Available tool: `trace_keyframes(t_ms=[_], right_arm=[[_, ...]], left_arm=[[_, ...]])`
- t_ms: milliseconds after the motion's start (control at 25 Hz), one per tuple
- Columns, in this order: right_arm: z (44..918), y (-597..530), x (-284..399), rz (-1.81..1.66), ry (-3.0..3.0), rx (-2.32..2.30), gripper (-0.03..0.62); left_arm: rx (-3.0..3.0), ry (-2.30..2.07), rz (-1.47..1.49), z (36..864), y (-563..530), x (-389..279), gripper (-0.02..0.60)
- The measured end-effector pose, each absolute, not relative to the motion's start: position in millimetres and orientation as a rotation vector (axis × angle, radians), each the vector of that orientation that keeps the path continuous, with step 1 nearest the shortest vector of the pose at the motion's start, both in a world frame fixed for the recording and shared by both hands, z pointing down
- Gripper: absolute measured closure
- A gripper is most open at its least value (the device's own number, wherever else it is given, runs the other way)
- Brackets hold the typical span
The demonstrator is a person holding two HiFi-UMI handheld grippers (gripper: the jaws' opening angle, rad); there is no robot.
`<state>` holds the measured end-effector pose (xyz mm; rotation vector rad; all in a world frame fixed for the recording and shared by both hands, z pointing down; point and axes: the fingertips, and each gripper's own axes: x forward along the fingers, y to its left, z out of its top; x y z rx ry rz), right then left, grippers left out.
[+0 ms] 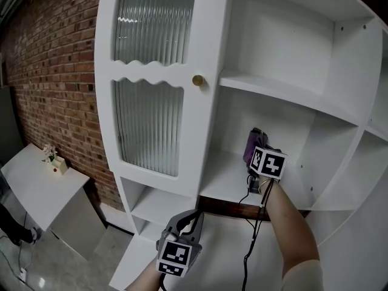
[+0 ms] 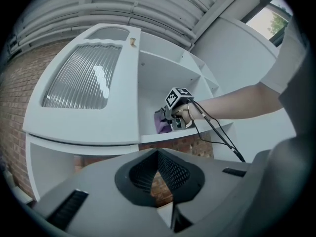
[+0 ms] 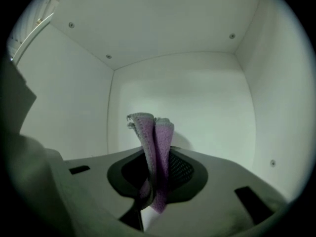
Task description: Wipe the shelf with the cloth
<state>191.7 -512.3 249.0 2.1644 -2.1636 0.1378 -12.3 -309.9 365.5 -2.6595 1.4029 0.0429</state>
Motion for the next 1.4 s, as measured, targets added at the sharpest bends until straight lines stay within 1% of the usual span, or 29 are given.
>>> trace_keyframes(t_ms=[160,280,600,1040,1400], right_arm=[[256.9,-528.5,140.5,0.205,-2.248,2.078,0.514],[258.1,-540.1,110.5,0.185,-2.272,2.032,0.514],[256.4,-559.2,64.6,0.167,-2.32,1.973,0.514],[255.0,-569.5,72.5,0.167,-2.297,1.995,0.513],[259.8,-560.4,117.5,0.191,-2.24,2.048,0.513]], left_arm=[[-2.657,1.405,0.038,369.4,-314.5,-28.3,0.567],[-2.647,1.428,0.027,374.8,-319.9,-43.5,0.568],[-2.649,1.492,0.023,388.4,-335.2,-76.6,0.568],[-2.679,1.482,0.035,395.7,-345.5,-79.0,0.568],[-2.704,1.451,0.018,399.7,-340.5,-59.3,0.568]])
